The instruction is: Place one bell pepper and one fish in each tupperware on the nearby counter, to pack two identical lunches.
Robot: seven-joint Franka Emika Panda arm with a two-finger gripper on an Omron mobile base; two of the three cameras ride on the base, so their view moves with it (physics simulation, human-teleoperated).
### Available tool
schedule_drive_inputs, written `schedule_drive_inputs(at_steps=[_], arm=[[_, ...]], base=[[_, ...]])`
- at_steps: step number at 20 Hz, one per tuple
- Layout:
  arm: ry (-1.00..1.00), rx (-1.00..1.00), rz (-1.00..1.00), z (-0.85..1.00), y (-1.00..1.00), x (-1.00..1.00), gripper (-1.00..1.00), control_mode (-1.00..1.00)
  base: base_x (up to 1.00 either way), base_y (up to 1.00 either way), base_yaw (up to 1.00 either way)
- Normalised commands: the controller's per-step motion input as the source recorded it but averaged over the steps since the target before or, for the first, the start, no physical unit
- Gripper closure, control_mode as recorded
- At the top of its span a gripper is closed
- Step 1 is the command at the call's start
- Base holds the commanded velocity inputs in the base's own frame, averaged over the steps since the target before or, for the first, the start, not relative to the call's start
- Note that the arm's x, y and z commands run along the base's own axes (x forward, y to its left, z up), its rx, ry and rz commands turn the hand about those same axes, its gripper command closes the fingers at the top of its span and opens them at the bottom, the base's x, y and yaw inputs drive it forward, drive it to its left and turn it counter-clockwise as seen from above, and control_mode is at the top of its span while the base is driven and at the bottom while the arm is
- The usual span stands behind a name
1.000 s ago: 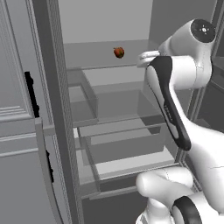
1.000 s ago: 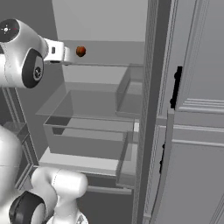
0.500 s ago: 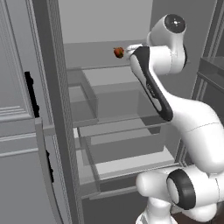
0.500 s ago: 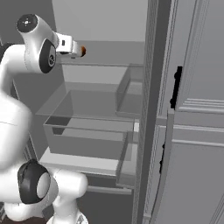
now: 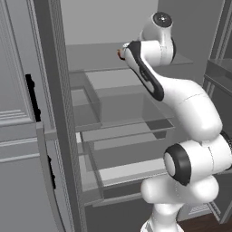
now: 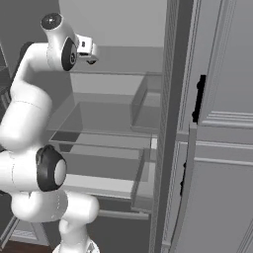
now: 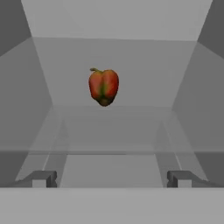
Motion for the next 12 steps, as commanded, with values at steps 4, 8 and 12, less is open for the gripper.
schedule_drive_inputs(at_steps=[4, 8, 12], arm=[[0.00, 0.00, 0.00, -0.05, 0.16, 0.64, -1.00, -1.00], [0.00, 0.00, 0.00, -0.08, 0.15, 0.61, -1.00, -1.00], [0.01, 0.00, 0.00, -0.21, 0.02, 0.69, -1.00, -1.00]], base=[[0.00, 0.00, 0.00], [0.00, 0.00, 0.00], [0.00, 0.00, 0.00]])
